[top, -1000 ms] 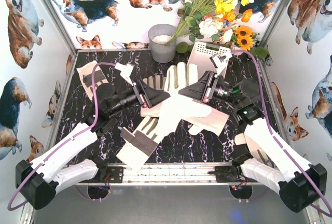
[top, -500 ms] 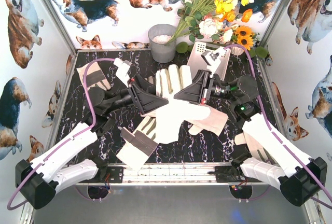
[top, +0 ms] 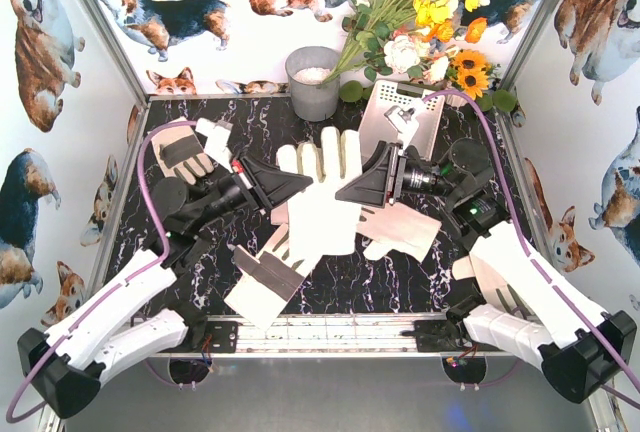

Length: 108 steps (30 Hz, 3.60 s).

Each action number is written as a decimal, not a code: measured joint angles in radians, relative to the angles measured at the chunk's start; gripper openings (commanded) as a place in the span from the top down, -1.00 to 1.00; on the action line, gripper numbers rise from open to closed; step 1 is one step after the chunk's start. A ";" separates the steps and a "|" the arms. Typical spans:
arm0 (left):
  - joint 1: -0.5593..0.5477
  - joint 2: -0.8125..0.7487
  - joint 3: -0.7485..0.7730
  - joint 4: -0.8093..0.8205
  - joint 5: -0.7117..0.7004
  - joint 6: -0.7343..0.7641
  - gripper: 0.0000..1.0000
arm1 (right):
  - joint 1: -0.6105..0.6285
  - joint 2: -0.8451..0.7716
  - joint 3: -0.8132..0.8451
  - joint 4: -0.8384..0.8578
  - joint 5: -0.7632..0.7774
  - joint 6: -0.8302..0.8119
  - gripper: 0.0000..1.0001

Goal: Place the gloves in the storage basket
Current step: Turn over the glove, then pair the glove with the glove.

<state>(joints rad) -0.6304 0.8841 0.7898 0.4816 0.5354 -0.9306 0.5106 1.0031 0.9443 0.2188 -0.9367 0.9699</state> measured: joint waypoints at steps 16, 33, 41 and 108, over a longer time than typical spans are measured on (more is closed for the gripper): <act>0.000 0.000 0.059 -0.154 -0.005 0.048 1.00 | 0.000 -0.056 -0.032 -0.168 0.064 -0.109 -0.73; 0.000 -0.019 0.156 -0.165 -0.133 0.041 1.00 | 0.017 -0.088 -0.232 0.049 0.253 0.166 -0.96; 0.000 0.014 0.191 -0.041 -0.105 -0.036 1.00 | 0.096 0.048 -0.199 0.366 0.192 0.268 -0.94; 0.055 0.072 0.214 -0.487 -0.319 0.175 1.00 | 0.184 -0.173 -0.162 -0.077 0.758 -0.134 1.00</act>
<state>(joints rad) -0.5758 0.9562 1.0039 -0.0055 0.2161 -0.7551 0.6945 0.8299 0.7826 0.1413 -0.1783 0.8360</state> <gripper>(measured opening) 0.017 0.058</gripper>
